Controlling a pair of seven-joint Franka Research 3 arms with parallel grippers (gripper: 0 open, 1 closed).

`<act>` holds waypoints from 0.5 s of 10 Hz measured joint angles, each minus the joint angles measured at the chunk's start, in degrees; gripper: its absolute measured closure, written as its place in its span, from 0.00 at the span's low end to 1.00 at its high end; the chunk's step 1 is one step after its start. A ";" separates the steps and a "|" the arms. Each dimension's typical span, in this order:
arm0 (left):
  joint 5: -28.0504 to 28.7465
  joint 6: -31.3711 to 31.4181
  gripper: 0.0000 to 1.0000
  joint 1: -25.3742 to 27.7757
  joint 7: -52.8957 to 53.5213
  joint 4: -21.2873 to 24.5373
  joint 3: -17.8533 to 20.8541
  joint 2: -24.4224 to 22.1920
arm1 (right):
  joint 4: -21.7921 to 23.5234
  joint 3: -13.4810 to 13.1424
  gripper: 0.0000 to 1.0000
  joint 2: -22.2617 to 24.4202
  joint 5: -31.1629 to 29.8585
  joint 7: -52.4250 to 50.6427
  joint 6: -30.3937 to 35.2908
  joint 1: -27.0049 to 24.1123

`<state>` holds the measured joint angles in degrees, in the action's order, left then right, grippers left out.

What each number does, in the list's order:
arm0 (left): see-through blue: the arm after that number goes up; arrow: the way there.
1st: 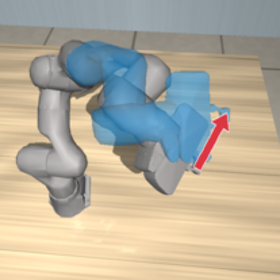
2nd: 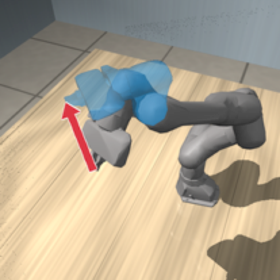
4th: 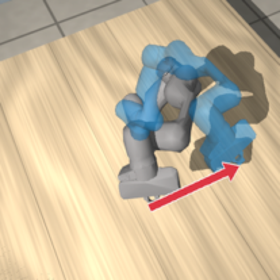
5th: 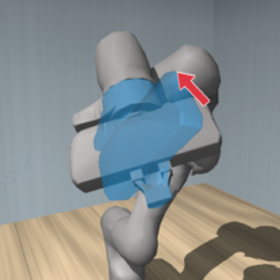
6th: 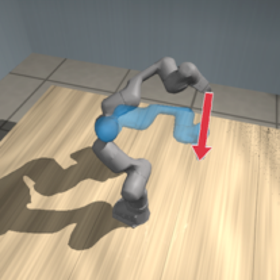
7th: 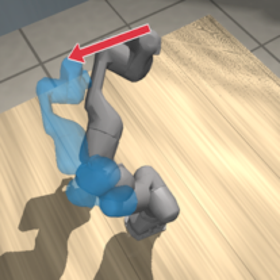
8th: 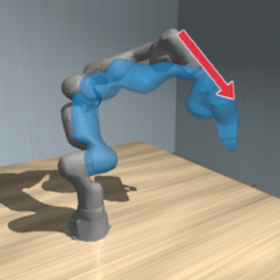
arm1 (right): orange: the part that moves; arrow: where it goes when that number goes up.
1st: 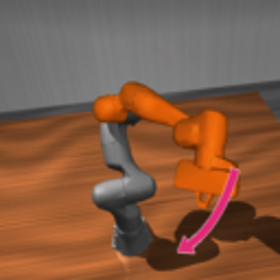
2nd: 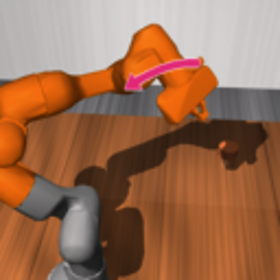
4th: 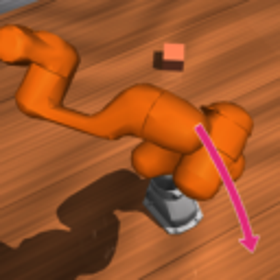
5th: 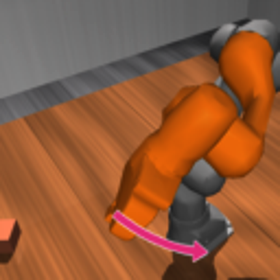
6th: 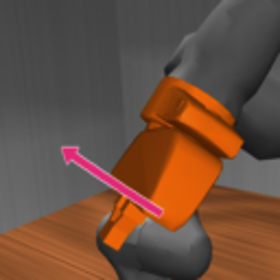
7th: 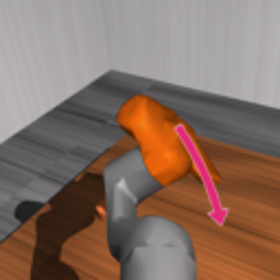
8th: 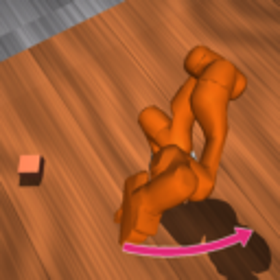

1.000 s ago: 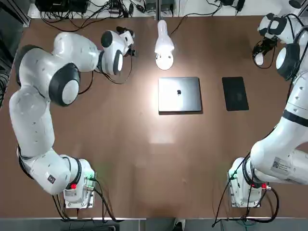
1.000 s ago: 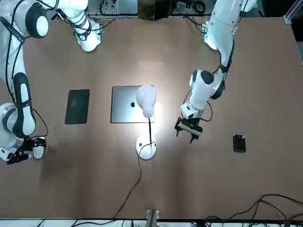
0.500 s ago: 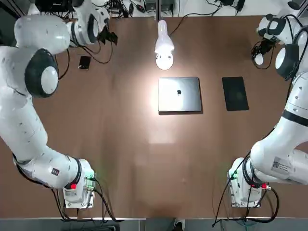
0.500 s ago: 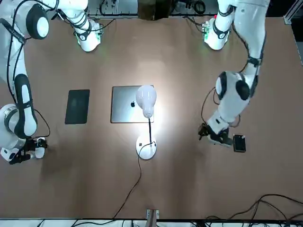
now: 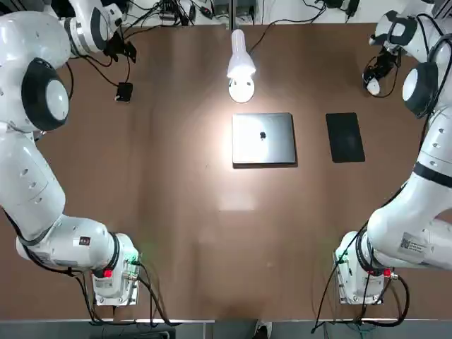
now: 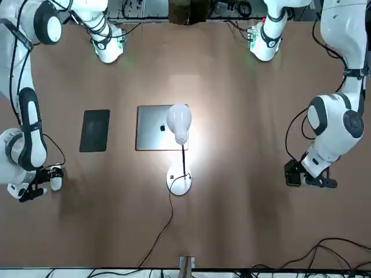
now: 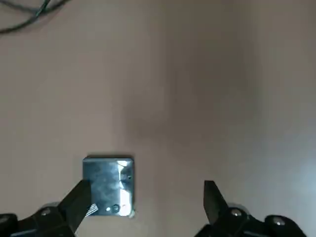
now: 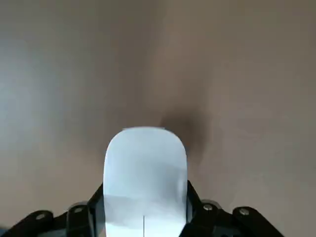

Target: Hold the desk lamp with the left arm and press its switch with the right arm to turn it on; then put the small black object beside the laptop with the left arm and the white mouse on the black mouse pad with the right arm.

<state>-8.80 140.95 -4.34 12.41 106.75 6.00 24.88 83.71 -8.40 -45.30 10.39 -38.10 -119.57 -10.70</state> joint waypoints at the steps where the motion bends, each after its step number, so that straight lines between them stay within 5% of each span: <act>1: 0.17 0.00 0.00 1.63 1.02 0.00 -0.01 1.31 | 3.90 0.04 0.38 3.23 0.36 1.73 -0.93 1.40; 5: 0.19 0.12 0.00 6.51 6.34 0.10 -0.08 5.26 | 34.86 0.15 0.38 22.34 0.61 12.26 -15.75 9.95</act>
<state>-8.61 141.08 2.16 18.75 106.84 5.92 30.14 118.57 -8.25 -22.96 10.99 -25.84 -135.33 -0.75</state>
